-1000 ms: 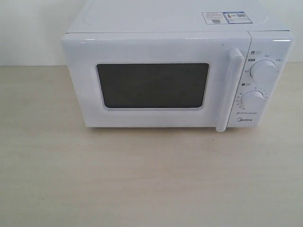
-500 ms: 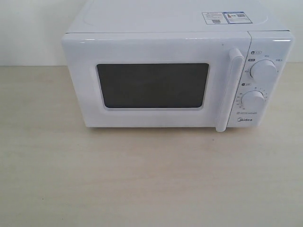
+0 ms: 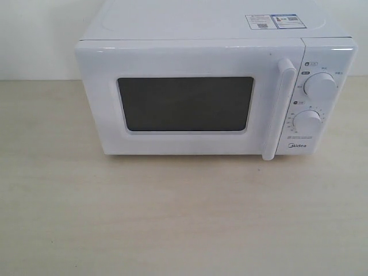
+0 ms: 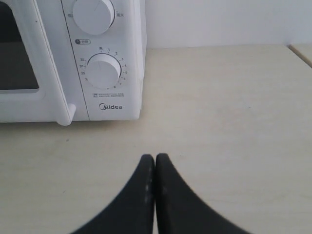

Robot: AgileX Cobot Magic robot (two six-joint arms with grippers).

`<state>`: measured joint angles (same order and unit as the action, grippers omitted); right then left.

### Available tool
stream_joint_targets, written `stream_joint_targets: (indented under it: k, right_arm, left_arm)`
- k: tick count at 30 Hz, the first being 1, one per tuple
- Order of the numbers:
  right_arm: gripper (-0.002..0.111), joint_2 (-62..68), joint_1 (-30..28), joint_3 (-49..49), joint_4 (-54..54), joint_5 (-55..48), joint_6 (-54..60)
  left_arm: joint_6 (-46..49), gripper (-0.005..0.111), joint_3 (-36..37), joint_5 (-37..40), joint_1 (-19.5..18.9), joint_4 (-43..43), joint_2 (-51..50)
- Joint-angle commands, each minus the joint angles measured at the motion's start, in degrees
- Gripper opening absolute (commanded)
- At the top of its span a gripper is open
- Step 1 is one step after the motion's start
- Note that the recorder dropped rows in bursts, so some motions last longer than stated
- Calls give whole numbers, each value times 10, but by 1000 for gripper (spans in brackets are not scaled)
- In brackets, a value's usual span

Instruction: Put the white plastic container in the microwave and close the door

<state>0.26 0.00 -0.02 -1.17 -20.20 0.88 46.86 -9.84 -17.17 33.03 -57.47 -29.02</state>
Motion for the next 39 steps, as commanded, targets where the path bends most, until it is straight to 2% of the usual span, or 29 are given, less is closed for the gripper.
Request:
stream_joint_targets:
  k: [1, 3, 10, 13, 20, 22, 24, 27, 29, 31, 36, 39]
  right_arm:
    - [0, -3, 0, 0, 3, 3, -3]
    - [0, -3, 0, 0, 3, 2, -3]
    - [0, -3, 0, 0, 3, 2, -3]
    - [0, -3, 0, 0, 3, 2, -3]
    - [0, -3, 0, 0, 3, 2, -3]
    - [0, -3, 0, 0, 3, 2, -3]
    - [0, -3, 0, 0, 3, 2, -3]
    - [0, -3, 0, 0, 3, 2, -3]
    - [0, -3, 0, 0, 3, 2, -3]
    - [0, -3, 0, 0, 3, 2, -3]
    - [0, -3, 0, 0, 3, 2, -4]
    - [0, -3, 0, 0, 3, 2, -4]
  left_arm:
    - [68, 4, 1, -9, -14, 0, 14]
    - [81, 4, 5, -3, -45, 0, 31]
    - [80, 4, 37, 74, -207, 0, 116]
    - [80, 4, 41, 87, -244, -2, 142]
    - [78, 4, 41, 81, -252, -2, 162]
    - [50, 4, 41, 81, -252, -2, 162]
    - [-8, 4, 41, 82, -252, -7, 163]
    - [-153, 4, 41, 108, -252, -44, 180]
    - [-250, 4, 41, 125, -252, -37, 197]
    - [-263, 4, 42, 128, -252, 9, 214]
    - [-248, 4, 58, 129, -252, 270, 262]
    - [-249, 4, 78, 129, -252, 351, 283]
